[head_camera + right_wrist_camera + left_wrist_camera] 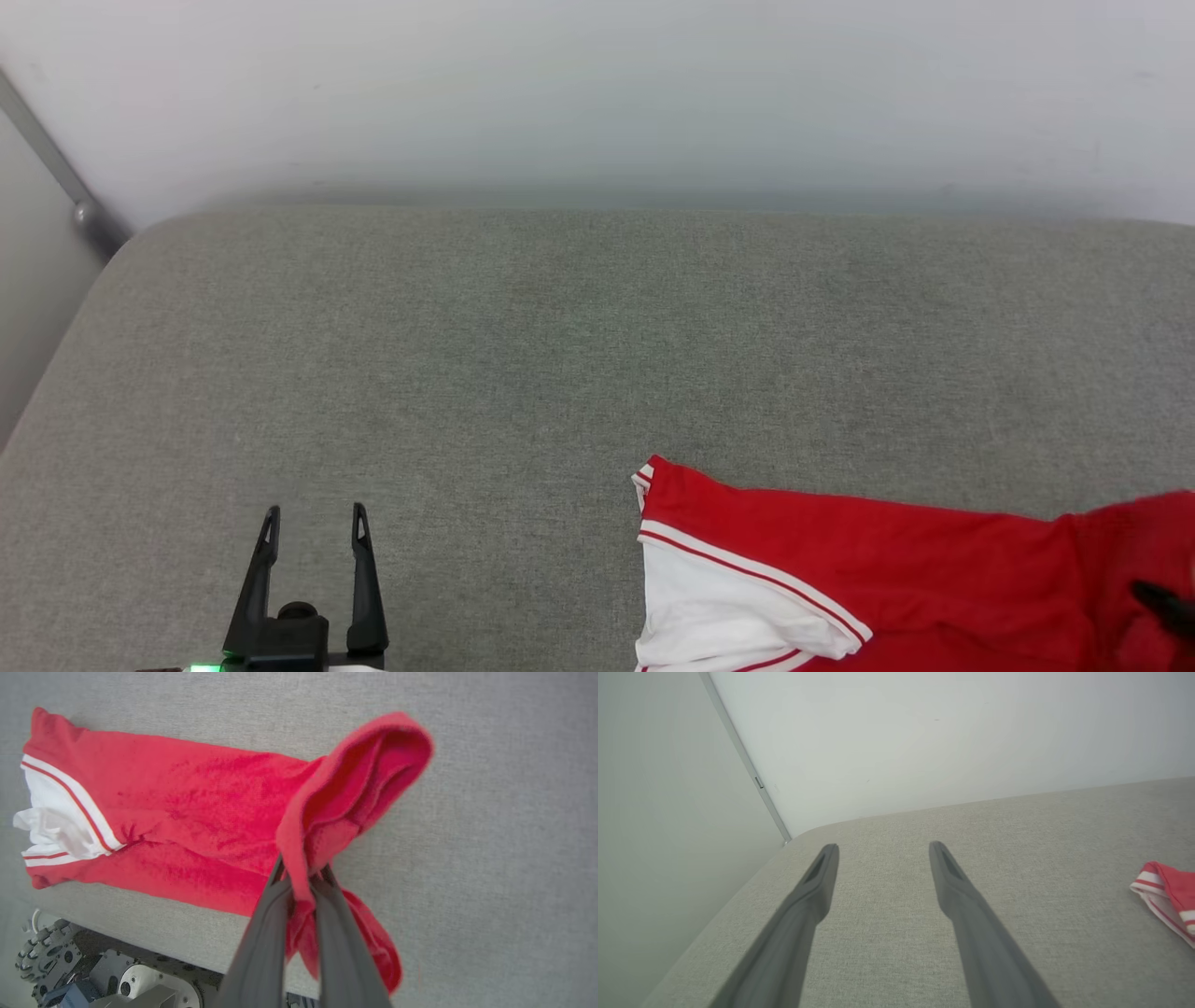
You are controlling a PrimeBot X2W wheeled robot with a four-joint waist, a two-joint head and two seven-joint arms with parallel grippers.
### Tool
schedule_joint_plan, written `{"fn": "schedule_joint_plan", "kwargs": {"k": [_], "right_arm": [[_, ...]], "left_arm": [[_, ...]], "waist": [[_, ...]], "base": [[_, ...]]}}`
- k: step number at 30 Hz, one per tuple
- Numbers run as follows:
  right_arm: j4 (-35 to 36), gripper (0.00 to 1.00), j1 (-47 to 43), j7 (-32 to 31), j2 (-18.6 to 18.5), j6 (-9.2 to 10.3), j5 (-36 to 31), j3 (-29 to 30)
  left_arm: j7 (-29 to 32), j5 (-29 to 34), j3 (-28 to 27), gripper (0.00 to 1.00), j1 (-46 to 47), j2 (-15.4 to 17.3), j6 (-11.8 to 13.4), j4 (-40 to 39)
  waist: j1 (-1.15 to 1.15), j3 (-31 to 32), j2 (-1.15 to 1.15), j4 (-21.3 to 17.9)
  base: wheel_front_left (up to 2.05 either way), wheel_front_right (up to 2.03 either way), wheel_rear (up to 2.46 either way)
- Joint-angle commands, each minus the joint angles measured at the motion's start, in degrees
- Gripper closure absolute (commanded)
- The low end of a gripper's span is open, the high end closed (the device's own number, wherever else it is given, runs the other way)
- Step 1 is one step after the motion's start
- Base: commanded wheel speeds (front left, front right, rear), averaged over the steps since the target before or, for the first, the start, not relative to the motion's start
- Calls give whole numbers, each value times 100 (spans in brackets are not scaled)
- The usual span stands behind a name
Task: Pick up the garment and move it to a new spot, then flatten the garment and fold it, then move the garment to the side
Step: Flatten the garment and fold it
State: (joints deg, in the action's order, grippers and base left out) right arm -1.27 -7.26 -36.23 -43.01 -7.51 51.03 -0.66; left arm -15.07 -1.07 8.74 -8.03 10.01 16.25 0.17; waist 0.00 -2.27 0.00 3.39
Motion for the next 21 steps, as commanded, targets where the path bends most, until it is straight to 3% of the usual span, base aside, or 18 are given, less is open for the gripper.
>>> {"fn": "schedule_joint_plan", "kwargs": {"k": [1, 6, 11, 15, 21], "right_arm": [[225, 100, -17, -49, 58, 4, -8, -48], [1237, 100, 230, -396, 296, 4, -55, -609], [1670, 100, 842, -640, 664, 4, -253, -1407], [1584, 100, 1501, -754, 959, 4, -382, -2140], [918, 100, 2478, -715, 1343, 4, -463, -3162]], "left_arm": [[-12, 51, -14, 0, -67, -20, -11, 5], [-12, 55, 10, 0, 22, -46, -72, 16], [-12, 79, 56, 0, 147, -81, -114, 0], [-12, 76, 62, 0, 219, -105, -134, -19], [-12, 69, 69, 0, 373, -148, -175, -7]], "waist": [[0, -6, 0, -7], [0, -60, 0, 17], [0, -203, 0, 90], [0, -333, 0, 137], [0, -528, 0, 218]], "base": [[0, 0, 0], [0, 0, 0], [0, 0, 0], [0, 0, 0], [0, 0, 0]]}}
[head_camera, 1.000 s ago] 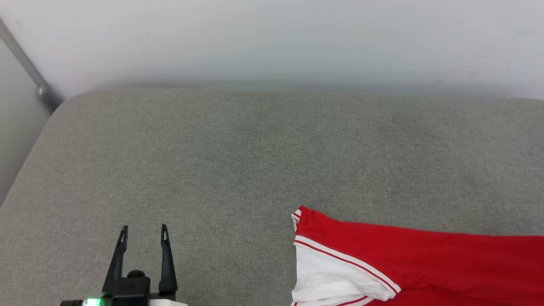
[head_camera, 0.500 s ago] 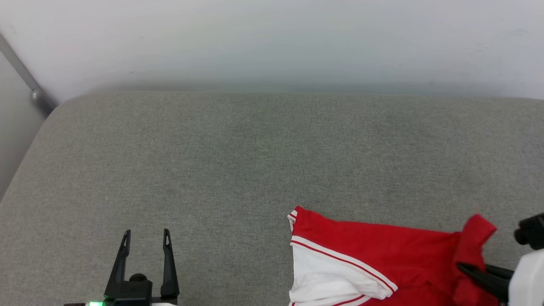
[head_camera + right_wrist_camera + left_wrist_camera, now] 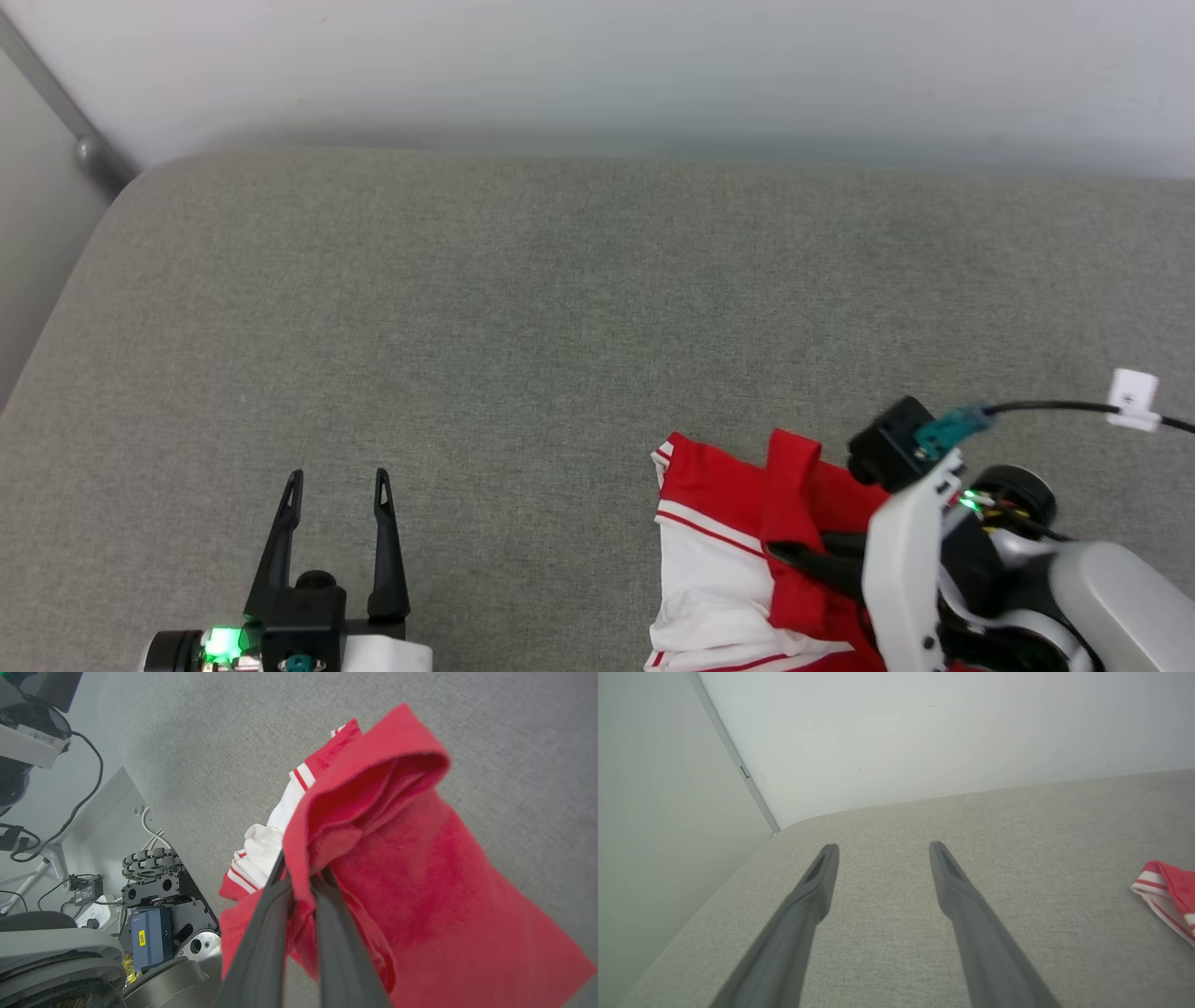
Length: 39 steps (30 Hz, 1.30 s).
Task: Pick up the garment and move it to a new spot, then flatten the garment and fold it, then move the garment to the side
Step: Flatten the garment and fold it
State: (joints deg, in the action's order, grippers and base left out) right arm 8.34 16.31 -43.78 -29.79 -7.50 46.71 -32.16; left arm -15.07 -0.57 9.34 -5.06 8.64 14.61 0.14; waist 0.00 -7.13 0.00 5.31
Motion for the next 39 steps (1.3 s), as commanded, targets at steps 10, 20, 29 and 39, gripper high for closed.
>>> {"fn": "schedule_joint_plan", "kwargs": {"k": [10, 20, 29, 39], "right_arm": [[-1691, 100, 1099, 413, 417, 3, -71, -1378], [-2060, 0, 1433, 1527, 253, 3, -18, -1997], [-1418, 0, 1413, 3091, -154, 3, -715, -1127], [-1859, 0, 204, 5001, 707, 3, -2521, 1424]], "left_arm": [[-12, 15, 50, 0, 366, -119, -106, -1], [-12, -11, -41, 0, 212, -138, -127, 12], [-12, -36, -133, 0, -1, -112, -179, -31], [-12, -59, -175, 0, -192, -157, -257, -63]], "waist": [[0, -365, 0, 200], [0, -152, 0, 85], [0, 248, 0, -207], [0, 606, 0, -481]], "base": [[0, 0, 0], [0, 0, 0], [0, 0, 0], [0, 0, 0]]}}
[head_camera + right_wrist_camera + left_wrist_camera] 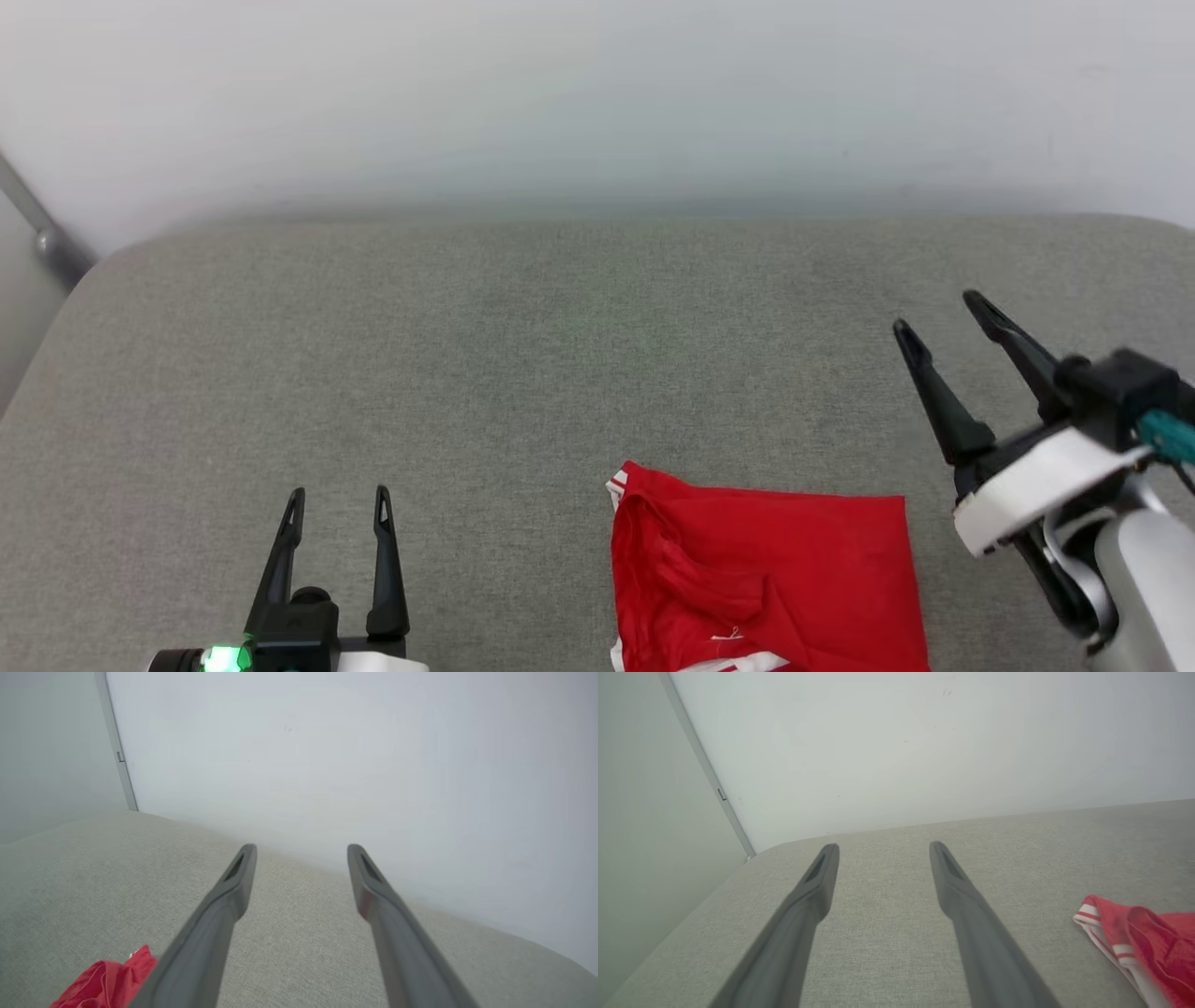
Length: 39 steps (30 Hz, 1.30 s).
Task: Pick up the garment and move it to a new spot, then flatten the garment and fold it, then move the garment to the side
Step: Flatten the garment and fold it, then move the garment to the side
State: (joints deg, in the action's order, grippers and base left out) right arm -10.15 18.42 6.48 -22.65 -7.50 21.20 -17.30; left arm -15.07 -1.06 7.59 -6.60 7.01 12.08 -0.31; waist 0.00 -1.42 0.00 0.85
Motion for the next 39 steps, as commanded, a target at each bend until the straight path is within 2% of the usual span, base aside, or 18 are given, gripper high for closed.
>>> {"fn": "schedule_joint_plan", "kwargs": {"k": [1, 5, 10, 19, 26, 39], "right_arm": [[-30, 0, -142, 105, 93, 3, -81, 117], [34, 0, -669, 605, 493, 3, -474, 727], [282, 0, -1264, 831, 1066, 3, -772, 1406], [868, 0, -2178, 865, 1727, 3, -978, 1963], [1164, 0, -2816, 867, 1956, 3, -1079, 2029], [1262, 0, -2822, 868, 1991, 3, -1181, 2014]], "left_arm": [[-12, 0, -1, 0, -50, -1, -24, -28], [-12, 2, -7, 0, -146, -36, -54, -54], [-12, -4, -42, 0, -241, -69, -91, -64], [-12, -19, -92, 0, -311, -118, -191, -63], [-12, -18, -146, 0, -361, -162, -275, -61], [-12, 8, -203, 0, -390, -229, -312, -49]], "waist": [[0, 69, 0, -52], [0, 149, 0, -101], [0, 221, 0, -153], [0, 279, 0, -118], [0, 283, 0, -46], [0, 270, 0, 0]], "base": [[0, 0, 0], [0, 0, 0], [0, 0, 0], [0, 0, 0], [0, 0, 0], [0, 0, 0]]}}
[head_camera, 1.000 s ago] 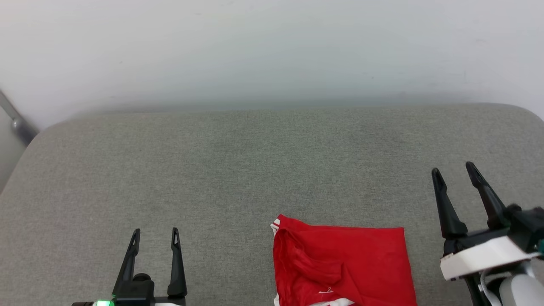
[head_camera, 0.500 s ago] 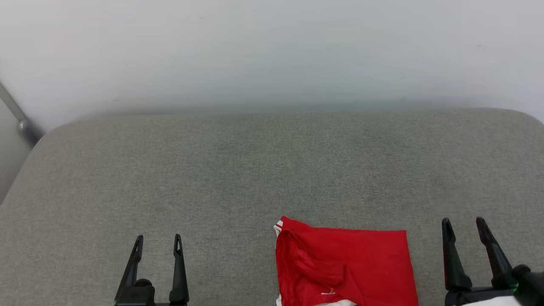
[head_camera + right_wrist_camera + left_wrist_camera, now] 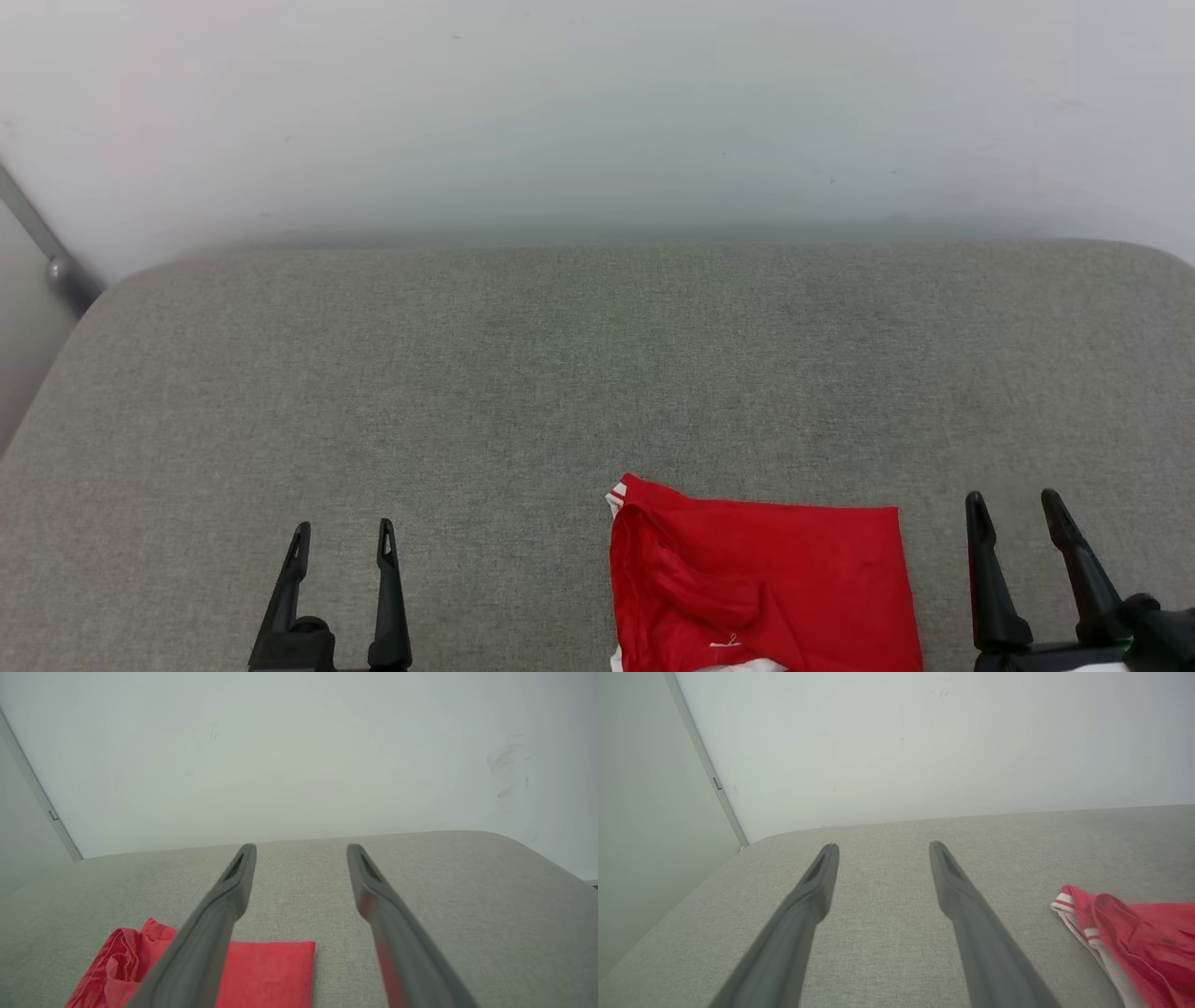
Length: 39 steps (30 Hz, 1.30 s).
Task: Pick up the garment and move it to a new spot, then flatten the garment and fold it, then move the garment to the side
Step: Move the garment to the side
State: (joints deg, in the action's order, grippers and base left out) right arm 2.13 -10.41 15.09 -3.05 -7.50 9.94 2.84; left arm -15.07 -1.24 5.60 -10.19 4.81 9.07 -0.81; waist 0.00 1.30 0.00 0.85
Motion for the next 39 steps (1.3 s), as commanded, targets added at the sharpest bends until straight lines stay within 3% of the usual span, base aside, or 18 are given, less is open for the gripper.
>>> {"fn": "schedule_joint_plan", "kwargs": {"k": [1, 6, 10, 13, 16, 20, 21, 25, 29, 33, 39], "right_arm": [[52, 0, 101, 7, 31, 3, -76, 0], [189, 0, 471, 8, -166, 4, -146, -12], [371, 0, 1025, -36, -601, 3, -56, -57], [527, 0, 1475, -399, -1000, 3, 34, -184], [560, 0, 1821, -1227, -1370, 3, 298, -360], [337, 0, 2133, -3024, -1852, 4, 1128, -604], [337, 0, 2133, -3024, -1852, 4, 1128, -604], [189, 0, 2191, -4676, -2280, 3, 2154, -740], [30, 0, 1962, -5889, -2597, 3, 3066, -853], [-101, 0, 1691, -6649, -2766, 3, 3658, -945], [-364, 0, 1481, -7056, -2540, 3, 4376, -960]], "left_arm": [[-12, 26, -9, 0, -26, -14, -15, 1], [-12, 30, -39, 0, -24, -39, -33, 10], [-12, 45, -47, 0, 5, -47, -37, 16], [-12, 51, -59, 0, 37, -53, -62, 17], [-12, 60, -65, 0, 53, -58, -88, 7], [-12, 48, -74, 0, 96, -64, -96, -14], [-12, 48, -74, 0, 96, -64, -96, -14], [-12, 47, -91, 0, 144, -71, -111, -37], [-12, 45, -99, 0, 259, -78, -128, -51], [-12, 54, -80, 0, 385, -85, -149, -65], [-12, 59, -52, 0, 648, -96, -191, -89]], "waist": [[0, -4, 0, 0], [0, -20, 0, -16], [0, -55, 0, -23], [0, -86, 0, -23], [0, -126, 0, -20], [0, -212, 0, 0], [0, -212, 0, 0], [0, -347, 0, 24], [0, -524, 0, 53], [0, -751, 0, 110], [0, -1193, 0, 230]], "base": [[0, 0, 0], [0, 0, 0], [0, 0, 0], [0, 0, 0], [0, 0, 0], [0, 0, 0], [0, 0, 0], [0, 0, 0], [0, 0, 0], [0, 0, 0], [0, 0, 0]]}}
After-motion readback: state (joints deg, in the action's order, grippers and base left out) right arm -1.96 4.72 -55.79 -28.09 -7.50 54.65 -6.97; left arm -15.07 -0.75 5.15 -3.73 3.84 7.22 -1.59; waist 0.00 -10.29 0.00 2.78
